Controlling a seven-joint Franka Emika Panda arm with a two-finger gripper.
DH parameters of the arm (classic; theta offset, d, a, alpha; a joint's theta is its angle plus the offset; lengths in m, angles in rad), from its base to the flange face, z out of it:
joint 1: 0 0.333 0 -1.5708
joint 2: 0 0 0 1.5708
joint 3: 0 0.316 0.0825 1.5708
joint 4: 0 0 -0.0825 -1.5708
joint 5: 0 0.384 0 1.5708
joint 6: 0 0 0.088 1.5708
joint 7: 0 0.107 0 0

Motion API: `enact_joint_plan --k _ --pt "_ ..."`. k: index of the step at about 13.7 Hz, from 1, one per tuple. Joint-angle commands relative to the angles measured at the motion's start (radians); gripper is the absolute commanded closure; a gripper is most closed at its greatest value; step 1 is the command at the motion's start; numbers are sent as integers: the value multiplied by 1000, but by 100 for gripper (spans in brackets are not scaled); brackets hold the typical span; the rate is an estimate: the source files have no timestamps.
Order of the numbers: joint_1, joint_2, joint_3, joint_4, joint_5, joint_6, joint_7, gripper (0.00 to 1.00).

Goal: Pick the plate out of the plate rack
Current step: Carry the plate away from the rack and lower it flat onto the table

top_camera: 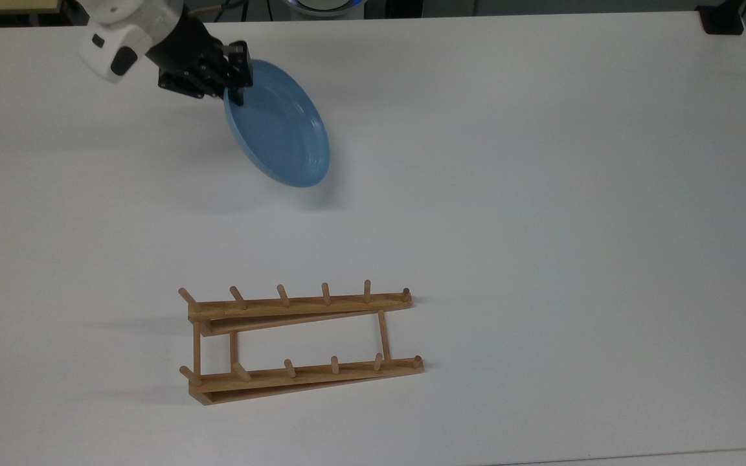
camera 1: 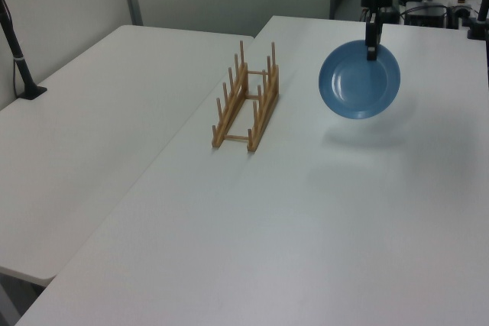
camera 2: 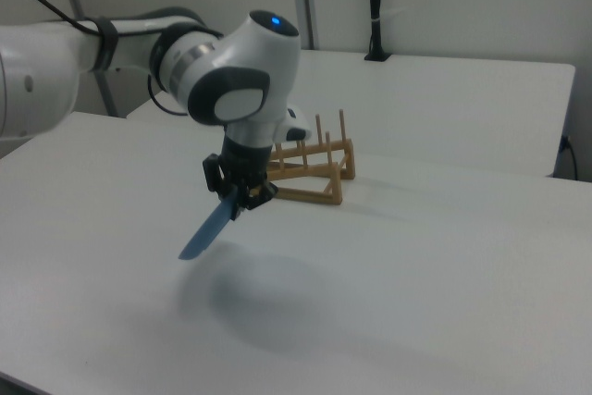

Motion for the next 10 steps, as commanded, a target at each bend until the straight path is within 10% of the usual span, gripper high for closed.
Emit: enact_joint_plan --k 1,6,8,10 --pt "6 4 0 -168 24 229 -41 100" --pt "13 56 4 -193 24 317 -36 97" --pt "12 61 4 -188 23 308 -36 34" --pt "7 64 4 -185 23 303 -28 2"
